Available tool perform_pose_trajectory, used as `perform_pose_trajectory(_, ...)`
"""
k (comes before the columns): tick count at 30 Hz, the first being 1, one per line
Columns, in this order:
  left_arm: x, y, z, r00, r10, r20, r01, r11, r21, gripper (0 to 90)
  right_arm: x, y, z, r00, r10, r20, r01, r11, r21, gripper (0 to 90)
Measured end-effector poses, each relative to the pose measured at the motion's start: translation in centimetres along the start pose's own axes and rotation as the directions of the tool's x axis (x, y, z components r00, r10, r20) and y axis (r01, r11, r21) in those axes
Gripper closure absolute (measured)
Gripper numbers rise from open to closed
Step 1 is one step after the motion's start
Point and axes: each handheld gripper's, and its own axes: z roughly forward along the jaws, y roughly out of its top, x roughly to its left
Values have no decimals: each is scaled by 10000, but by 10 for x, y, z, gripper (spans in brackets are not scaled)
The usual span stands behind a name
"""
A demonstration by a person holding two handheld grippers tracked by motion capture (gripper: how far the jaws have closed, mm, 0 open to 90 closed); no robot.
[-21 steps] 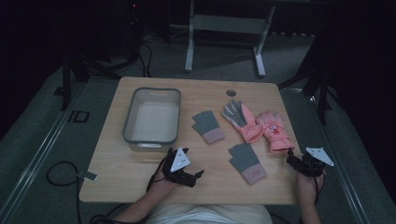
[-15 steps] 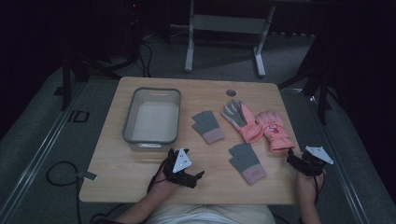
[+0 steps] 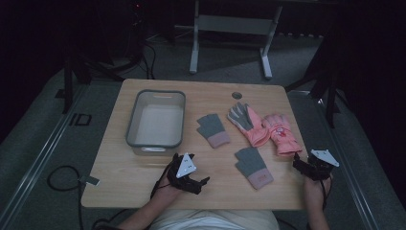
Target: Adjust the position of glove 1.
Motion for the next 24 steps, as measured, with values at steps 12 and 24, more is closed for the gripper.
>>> perform_pose_trajectory(12,1,0,0,10000,-40,40,40,10000,52,15,-3,0,0,9997,246,-83,-246,9997,64,138)
perform_pose_trajectory(24,1,0,1,9999,-116,-6,116,9999,80,15,-8,11,-7,9960,649,-614,-638,9978,191,136)
